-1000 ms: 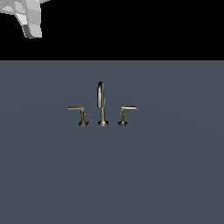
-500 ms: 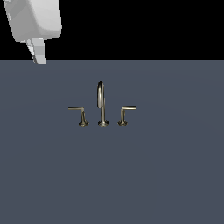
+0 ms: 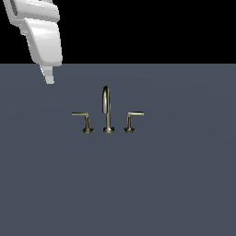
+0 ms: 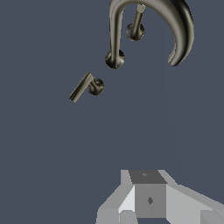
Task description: Turn on the faucet by rotating a designated handle.
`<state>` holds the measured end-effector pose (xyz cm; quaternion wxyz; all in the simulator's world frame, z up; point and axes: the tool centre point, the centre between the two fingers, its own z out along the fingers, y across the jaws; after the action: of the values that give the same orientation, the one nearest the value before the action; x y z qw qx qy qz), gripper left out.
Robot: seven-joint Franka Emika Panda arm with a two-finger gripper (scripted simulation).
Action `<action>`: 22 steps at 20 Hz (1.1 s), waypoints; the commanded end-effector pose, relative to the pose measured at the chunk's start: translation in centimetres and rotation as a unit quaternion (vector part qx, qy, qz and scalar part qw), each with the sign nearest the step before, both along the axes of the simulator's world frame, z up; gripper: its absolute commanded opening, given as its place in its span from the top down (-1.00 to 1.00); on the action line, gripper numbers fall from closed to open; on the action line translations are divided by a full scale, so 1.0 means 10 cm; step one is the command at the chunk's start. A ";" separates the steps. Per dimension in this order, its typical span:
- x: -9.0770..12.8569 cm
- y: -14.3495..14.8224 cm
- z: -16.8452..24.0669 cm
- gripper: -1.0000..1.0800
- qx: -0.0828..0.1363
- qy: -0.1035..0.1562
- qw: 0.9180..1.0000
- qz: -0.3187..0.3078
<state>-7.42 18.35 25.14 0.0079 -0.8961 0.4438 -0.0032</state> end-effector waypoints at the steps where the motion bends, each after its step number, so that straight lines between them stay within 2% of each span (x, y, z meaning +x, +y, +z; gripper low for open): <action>1: 0.11 0.03 -0.10 1.00 0.000 0.000 1.000 -0.020; 12: 0.62 0.09 -0.60 1.00 -0.002 0.002 0.993 -0.114; 22: 1.20 0.02 -1.16 1.00 -0.005 0.005 0.976 -0.220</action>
<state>3.71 18.75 14.38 0.0010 -0.7870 0.6170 -0.0021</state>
